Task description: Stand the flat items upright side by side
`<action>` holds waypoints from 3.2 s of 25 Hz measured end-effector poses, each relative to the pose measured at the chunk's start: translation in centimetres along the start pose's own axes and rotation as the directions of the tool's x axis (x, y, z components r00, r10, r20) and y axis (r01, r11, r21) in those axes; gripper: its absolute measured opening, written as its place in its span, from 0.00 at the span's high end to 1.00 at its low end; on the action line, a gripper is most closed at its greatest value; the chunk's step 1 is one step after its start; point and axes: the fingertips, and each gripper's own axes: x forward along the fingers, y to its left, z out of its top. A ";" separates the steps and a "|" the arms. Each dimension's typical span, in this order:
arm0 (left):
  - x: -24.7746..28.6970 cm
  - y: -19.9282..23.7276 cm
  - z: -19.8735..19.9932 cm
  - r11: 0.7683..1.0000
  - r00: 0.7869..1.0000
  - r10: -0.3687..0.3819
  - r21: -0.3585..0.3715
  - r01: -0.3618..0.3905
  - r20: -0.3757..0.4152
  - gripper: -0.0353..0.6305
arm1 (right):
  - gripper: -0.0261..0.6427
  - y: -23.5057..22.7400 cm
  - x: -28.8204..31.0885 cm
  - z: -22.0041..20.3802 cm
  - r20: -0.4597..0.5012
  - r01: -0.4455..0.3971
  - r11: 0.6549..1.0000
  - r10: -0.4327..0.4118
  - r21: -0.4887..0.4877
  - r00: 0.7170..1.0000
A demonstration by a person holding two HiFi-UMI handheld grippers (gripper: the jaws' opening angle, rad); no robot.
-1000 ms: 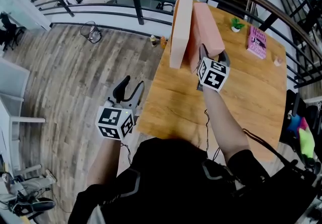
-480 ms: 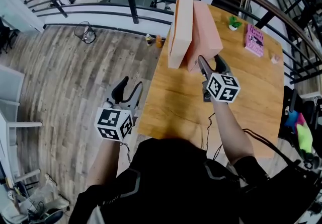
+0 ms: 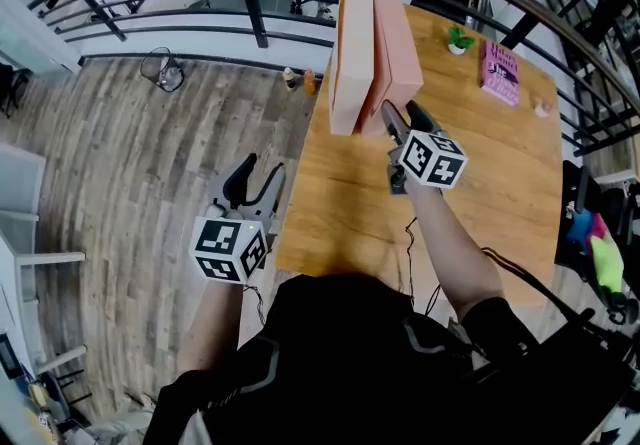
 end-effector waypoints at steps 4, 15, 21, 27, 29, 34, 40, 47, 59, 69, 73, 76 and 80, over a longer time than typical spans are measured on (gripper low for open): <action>-0.5 -0.5 0.5 1.000 1.000 -0.004 0.017 0.004 0.003 0.61 | 0.62 0.5 0.6 -0.1 -0.005 -0.008 1.000 0.008 0.010 1.000; -0.1 -1.5 2.1 0.999 0.999 -0.018 0.050 0.016 0.029 0.61 | 0.61 1.8 -0.5 0.6 -0.001 -0.084 0.996 0.084 -0.014 0.996; 1.1 -3.4 5.4 0.997 0.993 -0.051 0.058 0.045 0.107 0.62 | 0.60 1.6 -6.5 5.2 0.076 -0.126 0.985 0.136 -0.121 0.988; 2.9 -7.8 9.1 0.991 0.972 -0.114 0.088 0.098 0.207 0.68 | 0.60 -0.8 -14.7 9.3 0.093 -0.092 0.961 0.119 -0.262 0.989; 3.4 -9.6 9.9 0.988 0.965 -0.134 0.099 0.114 0.224 0.69 | 0.61 -2.0 -17.6 10.3 0.107 -0.071 0.953 0.107 -0.295 0.988; 4.3 -15.3 12.2 0.974 0.942 -0.213 0.130 0.184 0.261 0.75 | 0.64 -5.7 -24.6 13.1 0.179 0.006 0.954 0.050 -0.300 0.983; 4.9 -21.6 13.6 0.955 0.920 -0.294 0.114 0.273 0.258 0.88 | 0.75 -9.2 -30.7 14.4 0.213 0.063 0.952 0.002 -0.300 0.977; 5.9 -27.3 13.6 0.957 0.939 -0.262 0.184 0.223 0.224 0.90 | 0.92 -13.1 -36.0 15.7 0.241 0.112 0.947 -0.038 -0.302 0.970; 6.4 -30.1 14.8 0.970 0.955 -0.166 0.213 0.114 0.245 0.90 | 0.95 -15.6 -37.5 17.7 0.242 0.163 0.927 -0.082 -0.337 0.967; 5.7 -30.4 14.5 0.971 0.958 -0.104 0.237 0.039 0.269 0.90 | 0.95 -16.3 -37.9 18.0 0.249 0.193 0.923 -0.112 -0.333 0.962; 5.5 -29.9 14.4 0.967 0.960 -0.072 0.256 0.000 0.271 0.90 | 0.95 -16.7 -38.1 17.6 0.248 0.199 0.926 -0.121 -0.321 0.961; 5.3 -30.2 14.5 0.969 0.959 -0.094 0.247 0.027 0.267 0.90 | 0.95 -17.1 -38.5 17.6 0.248 0.211 0.925 -0.134 -0.315 0.959; 5.3 -30.5 14.2 0.961 0.960 -0.129 0.269 0.059 0.248 0.90 | 0.95 -17.1 -38.6 18.0 0.261 0.229 0.922 -0.149 -0.311 0.954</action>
